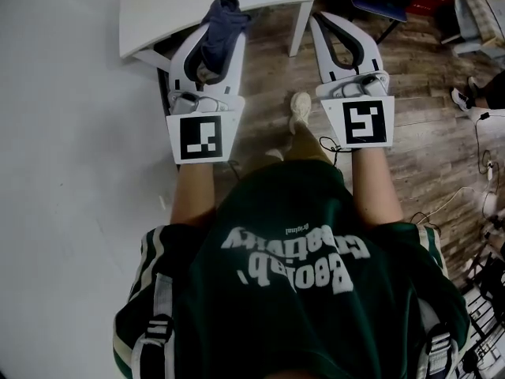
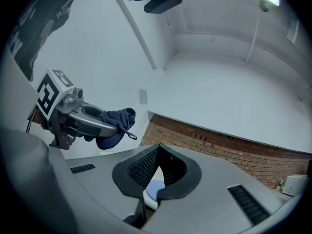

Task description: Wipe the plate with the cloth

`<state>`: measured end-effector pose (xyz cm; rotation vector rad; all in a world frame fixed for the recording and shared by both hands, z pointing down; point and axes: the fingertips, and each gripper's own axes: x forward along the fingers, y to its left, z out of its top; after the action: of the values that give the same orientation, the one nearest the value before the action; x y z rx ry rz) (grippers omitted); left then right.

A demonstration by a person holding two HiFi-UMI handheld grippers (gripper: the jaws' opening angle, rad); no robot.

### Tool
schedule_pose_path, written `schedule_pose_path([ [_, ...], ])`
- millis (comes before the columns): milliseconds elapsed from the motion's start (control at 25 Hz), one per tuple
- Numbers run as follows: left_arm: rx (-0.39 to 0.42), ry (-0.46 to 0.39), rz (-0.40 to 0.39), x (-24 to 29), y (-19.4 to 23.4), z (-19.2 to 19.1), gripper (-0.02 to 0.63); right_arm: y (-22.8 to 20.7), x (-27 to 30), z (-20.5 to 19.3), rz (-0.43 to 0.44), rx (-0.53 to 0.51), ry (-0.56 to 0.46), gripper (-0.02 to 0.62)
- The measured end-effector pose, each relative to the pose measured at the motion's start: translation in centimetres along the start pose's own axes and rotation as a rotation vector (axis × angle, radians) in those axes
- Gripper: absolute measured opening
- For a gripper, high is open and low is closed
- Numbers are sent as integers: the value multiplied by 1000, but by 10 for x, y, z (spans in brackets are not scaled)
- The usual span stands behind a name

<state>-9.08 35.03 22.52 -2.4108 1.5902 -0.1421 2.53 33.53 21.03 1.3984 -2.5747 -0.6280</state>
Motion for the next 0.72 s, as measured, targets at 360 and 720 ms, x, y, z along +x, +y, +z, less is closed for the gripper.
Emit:
schedule_pose_path([
  [360, 28, 8, 33, 68, 11, -6, 135, -42, 59, -21, 47, 11, -39, -6],
  [720, 26, 36, 101, 165, 41, -15, 135, -100, 148, -45, 114, 19, -81, -6],
])
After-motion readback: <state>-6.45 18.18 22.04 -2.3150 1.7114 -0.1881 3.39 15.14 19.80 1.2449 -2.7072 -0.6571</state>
